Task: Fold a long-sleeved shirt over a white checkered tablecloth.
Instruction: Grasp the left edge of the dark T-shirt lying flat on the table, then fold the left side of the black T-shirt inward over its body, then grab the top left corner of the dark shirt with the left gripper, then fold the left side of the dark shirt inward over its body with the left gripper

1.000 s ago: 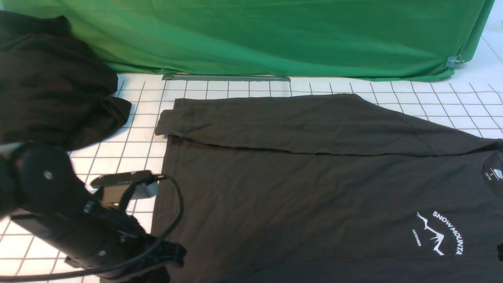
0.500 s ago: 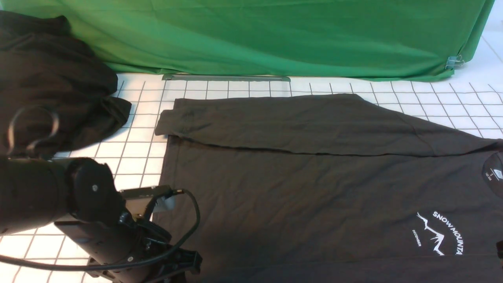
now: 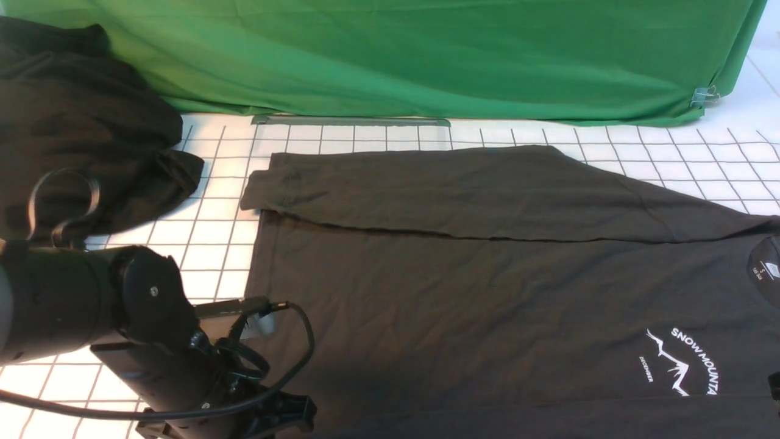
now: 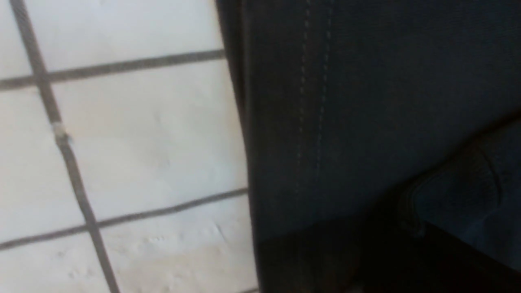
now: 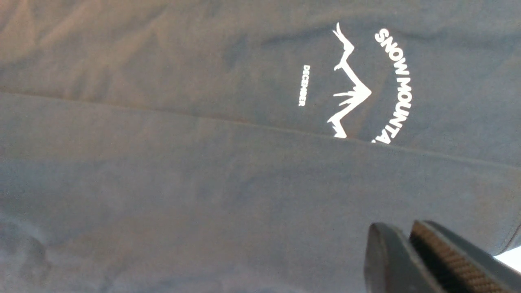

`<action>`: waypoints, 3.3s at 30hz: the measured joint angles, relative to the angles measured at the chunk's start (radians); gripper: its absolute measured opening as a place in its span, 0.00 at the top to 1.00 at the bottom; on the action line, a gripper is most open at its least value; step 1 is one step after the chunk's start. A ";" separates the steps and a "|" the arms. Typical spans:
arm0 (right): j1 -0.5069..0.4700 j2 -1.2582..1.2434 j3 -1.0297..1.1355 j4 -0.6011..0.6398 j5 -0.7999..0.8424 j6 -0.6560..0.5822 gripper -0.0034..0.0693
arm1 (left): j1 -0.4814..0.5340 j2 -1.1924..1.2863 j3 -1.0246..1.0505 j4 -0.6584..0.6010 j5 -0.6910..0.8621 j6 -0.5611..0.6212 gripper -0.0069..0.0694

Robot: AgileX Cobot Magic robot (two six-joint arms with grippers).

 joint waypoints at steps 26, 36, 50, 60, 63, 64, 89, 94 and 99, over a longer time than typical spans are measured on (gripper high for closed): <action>0.000 0.000 0.000 0.000 -0.022 0.000 0.79 | 0.251 0.208 -0.528 0.071 0.045 -0.093 0.89; 0.000 0.000 -0.001 0.000 -0.044 0.000 0.78 | 0.270 0.341 -0.657 0.061 0.018 -0.082 0.67; 0.000 0.000 -0.001 0.000 -0.074 0.000 0.74 | 0.293 0.530 -0.895 0.058 0.035 -0.082 0.42; 0.000 0.000 -0.001 0.000 -0.074 0.000 0.72 | 0.396 0.575 -0.967 0.051 0.064 -0.086 0.49; 0.000 0.000 -0.001 0.000 -0.075 0.000 0.72 | 0.397 0.587 -0.967 0.044 0.055 -0.086 0.50; 0.000 0.000 -0.001 0.000 -0.075 0.000 0.72 | 0.397 0.596 -0.967 0.036 0.049 -0.086 0.51; 0.000 0.000 -0.001 0.000 -0.074 0.019 0.68 | 0.397 0.402 -0.966 -0.079 0.129 -0.044 0.87; 0.000 0.000 -0.001 0.000 -0.060 0.023 0.68 | 0.380 0.224 -0.878 -0.071 0.275 -0.044 0.87; 0.000 0.000 -0.001 0.000 -0.055 0.023 0.67 | 0.348 0.064 -0.569 -0.067 0.262 -0.044 0.87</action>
